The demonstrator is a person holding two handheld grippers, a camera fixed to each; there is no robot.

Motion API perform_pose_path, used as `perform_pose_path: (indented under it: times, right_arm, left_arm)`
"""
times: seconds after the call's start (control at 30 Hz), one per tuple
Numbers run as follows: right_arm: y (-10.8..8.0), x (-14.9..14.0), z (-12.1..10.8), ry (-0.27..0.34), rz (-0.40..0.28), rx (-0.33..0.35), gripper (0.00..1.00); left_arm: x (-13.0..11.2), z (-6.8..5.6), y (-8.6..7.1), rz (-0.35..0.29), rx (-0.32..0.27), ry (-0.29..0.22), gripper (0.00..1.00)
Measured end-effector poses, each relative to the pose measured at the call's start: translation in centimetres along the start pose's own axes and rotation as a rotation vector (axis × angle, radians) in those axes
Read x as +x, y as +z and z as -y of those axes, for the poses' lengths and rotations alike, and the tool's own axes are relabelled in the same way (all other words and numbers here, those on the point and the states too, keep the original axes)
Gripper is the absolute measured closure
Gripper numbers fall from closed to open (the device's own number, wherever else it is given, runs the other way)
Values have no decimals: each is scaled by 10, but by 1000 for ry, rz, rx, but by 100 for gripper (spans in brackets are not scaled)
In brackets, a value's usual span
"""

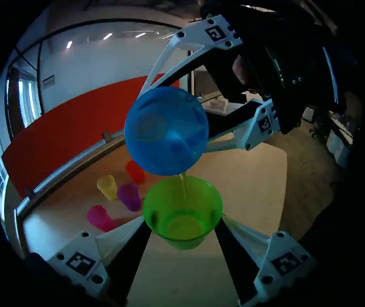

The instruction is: Pour water

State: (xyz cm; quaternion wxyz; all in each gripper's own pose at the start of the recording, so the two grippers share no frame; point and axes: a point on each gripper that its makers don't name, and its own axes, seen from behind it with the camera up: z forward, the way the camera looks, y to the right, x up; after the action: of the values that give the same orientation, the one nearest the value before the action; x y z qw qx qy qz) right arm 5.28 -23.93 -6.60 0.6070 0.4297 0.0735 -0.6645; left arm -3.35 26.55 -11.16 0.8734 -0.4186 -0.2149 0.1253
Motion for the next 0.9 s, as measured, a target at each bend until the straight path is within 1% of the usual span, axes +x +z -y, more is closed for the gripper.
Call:
perform_pose_path:
  times: [0.2, 0.37, 0.9]
  right_arm:
    - [1, 2, 0, -24, -3, -4, 18]
    - [-1, 5, -1, -33, -5, -4, 18]
    - [-11, 15, 6, -89, -6, -11, 18]
  left_arm:
    - [0, -1, 0, -1, -3, -4, 18]
    - [1, 1, 0, -1, 0, -6, 18]
    - [2, 6, 1, -1, -1, -19, 18]
